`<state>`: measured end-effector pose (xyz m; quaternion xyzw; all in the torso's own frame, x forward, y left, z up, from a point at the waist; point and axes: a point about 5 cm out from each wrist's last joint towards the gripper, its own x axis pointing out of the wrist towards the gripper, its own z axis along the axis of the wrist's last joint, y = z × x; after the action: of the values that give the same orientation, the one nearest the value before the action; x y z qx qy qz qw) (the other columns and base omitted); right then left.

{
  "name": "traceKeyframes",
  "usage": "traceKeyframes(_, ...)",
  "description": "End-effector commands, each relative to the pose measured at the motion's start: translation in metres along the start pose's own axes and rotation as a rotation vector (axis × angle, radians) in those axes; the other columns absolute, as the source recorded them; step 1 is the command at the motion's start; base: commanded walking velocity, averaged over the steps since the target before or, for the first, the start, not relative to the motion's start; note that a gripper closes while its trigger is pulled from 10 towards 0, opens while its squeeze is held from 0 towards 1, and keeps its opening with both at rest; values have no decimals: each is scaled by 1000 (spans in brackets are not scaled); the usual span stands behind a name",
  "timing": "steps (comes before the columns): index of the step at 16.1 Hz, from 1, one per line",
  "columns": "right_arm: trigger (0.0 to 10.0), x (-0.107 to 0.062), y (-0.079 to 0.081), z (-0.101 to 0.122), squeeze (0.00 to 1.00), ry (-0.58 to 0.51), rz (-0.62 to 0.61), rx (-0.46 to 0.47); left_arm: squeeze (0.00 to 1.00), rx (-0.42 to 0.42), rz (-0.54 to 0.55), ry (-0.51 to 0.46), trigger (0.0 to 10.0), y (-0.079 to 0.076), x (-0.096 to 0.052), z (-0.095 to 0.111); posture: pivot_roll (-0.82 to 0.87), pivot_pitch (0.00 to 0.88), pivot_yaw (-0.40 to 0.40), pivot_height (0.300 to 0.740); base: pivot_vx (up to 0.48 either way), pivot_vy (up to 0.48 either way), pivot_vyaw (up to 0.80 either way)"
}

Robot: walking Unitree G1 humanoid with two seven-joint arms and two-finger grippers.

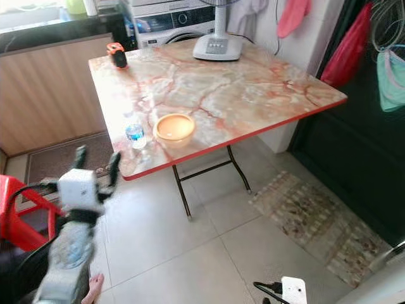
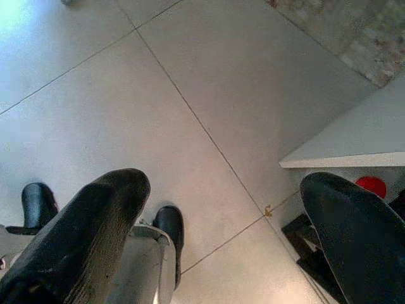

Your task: Restocking fridge

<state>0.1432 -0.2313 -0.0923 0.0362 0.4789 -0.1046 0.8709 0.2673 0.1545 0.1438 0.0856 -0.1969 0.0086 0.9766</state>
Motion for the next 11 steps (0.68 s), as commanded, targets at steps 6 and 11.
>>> traceKeyframes(6, 10000, -1, -2, -4, 0, 4, 8, 11, 0, -113, 63, 38, 10000, 8, 6, 14, -25, 4, 33, 740, 85, 0, 0)
traceKeyframes(11, 10000, -1, -1, -2, 0, 6, 18, -2, 0, -120, 49, 51, 10000, 7, 10, 20, -29, 10, 30, 740, 262, 0, 0)
